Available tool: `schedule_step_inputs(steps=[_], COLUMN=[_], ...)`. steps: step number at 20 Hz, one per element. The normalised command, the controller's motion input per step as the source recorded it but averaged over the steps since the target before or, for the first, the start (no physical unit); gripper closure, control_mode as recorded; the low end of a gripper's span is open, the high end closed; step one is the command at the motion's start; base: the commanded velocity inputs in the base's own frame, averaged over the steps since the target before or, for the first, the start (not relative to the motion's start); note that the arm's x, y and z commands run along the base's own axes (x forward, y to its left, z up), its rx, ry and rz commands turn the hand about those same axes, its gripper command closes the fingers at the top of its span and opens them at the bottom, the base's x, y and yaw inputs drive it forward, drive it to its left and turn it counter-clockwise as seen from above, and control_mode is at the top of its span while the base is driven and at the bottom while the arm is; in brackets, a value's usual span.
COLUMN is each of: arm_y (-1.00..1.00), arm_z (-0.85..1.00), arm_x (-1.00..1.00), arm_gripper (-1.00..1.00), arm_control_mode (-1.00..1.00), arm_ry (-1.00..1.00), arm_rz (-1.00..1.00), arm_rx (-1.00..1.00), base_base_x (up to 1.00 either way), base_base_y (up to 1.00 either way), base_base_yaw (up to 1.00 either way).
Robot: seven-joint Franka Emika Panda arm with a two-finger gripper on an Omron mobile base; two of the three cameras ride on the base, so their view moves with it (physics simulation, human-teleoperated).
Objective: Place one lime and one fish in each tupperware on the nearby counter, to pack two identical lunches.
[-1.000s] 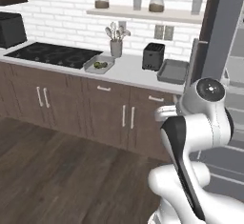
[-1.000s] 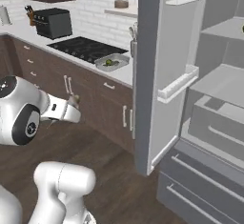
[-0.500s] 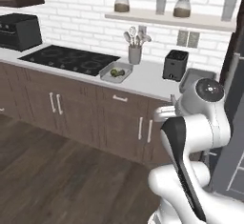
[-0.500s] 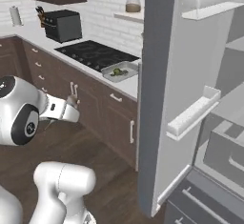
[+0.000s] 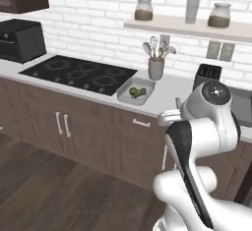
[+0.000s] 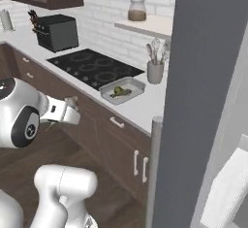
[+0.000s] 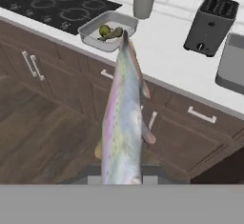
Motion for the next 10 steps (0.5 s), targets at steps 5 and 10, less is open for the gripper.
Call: schedule_step_inputs(steps=[5, 10], arm_y=[0.0, 0.0], arm_z=[0.0, 0.0], arm_x=[0.0, 0.0], arm_gripper=[1.0, 1.0], arm_control_mode=[1.0, 1.0], arm_ry=[0.0, 0.0], arm_rz=[0.0, 0.0], arm_rx=[0.0, 0.0], base_base_x=[1.0, 0.96], base_base_y=[0.28, 0.25], base_base_yaw=[-0.49, -0.63])
